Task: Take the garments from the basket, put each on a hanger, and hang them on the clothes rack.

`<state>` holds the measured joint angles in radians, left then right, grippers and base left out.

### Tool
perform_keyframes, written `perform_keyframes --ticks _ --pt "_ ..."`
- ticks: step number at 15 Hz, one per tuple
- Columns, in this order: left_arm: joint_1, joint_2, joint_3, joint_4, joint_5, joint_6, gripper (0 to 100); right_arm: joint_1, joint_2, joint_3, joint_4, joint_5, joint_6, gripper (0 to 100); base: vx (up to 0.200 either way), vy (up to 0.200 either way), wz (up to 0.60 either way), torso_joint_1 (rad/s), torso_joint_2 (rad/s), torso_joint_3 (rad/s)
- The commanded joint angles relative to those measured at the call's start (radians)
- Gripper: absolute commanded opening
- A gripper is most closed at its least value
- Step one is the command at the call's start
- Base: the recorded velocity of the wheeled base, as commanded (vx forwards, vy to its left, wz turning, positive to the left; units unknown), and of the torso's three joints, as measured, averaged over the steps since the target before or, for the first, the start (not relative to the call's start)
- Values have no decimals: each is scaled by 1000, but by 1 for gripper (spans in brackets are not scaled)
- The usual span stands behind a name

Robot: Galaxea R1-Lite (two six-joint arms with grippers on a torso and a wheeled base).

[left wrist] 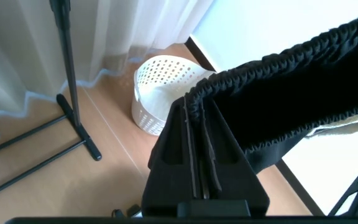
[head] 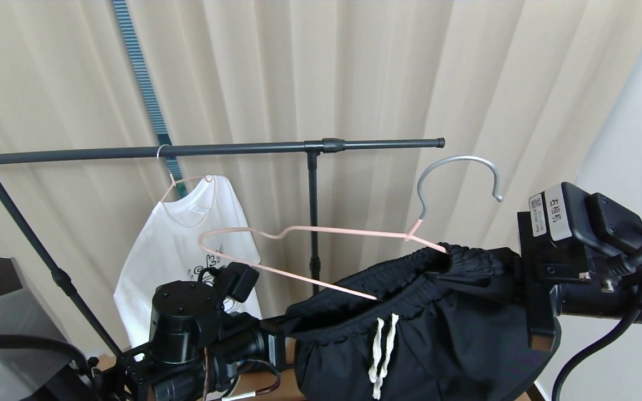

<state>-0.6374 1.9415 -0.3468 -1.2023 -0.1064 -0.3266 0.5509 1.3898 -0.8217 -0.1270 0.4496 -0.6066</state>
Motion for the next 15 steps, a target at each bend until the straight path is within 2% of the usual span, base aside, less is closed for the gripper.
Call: perform_keyframes --ticks 1,4,8,15 --pt "1 -3 3 0 2 1 0 -5 5 -2 0 -2 -1 0 0 0 0 0 0 0" --pt "7 -35 3 0 2 3 0 -26 20 -4 0 -2 -2 0 0 0 0 0 0 0" --pt "19 -47 9 0 17 43 0 -34 31 3 0 -6 -7 0 0 0 0 0 0 0" --pt "81 -85 14 -13 17 80 0 -80 49 3 3 -6 -32 0 0 0 0 0 0 0"
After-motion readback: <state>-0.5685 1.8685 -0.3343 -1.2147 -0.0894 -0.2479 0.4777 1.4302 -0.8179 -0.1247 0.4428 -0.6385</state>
